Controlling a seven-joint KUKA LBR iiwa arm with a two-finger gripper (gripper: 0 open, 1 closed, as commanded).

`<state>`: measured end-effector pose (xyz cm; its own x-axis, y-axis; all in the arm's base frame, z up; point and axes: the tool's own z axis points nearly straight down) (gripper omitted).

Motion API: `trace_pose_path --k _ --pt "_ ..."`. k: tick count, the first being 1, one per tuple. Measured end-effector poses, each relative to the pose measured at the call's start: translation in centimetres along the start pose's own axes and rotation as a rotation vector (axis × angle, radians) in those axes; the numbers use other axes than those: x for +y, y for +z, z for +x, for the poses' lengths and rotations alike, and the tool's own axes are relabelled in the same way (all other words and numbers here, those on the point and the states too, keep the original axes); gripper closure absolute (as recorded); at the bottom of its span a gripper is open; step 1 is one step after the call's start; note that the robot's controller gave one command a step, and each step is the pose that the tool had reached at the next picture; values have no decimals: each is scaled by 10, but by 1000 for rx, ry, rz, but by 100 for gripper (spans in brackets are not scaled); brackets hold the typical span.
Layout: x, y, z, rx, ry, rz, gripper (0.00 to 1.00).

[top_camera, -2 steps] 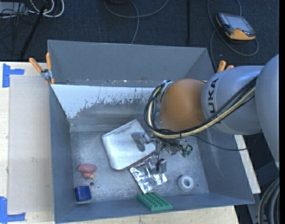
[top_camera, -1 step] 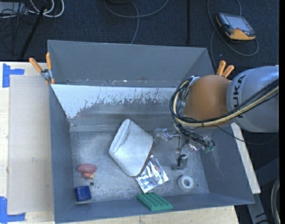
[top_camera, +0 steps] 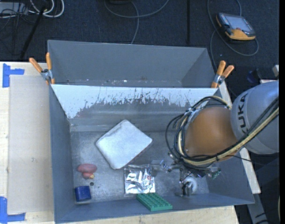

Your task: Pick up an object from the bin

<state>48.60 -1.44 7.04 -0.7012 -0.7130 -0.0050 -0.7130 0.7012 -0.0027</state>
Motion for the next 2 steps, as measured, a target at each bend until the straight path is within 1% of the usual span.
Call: trace_pose_path --k 1,2 --pt "-74 -56 2 0 182 6 0" --pt "-73 4 63 11 177 -8 0"
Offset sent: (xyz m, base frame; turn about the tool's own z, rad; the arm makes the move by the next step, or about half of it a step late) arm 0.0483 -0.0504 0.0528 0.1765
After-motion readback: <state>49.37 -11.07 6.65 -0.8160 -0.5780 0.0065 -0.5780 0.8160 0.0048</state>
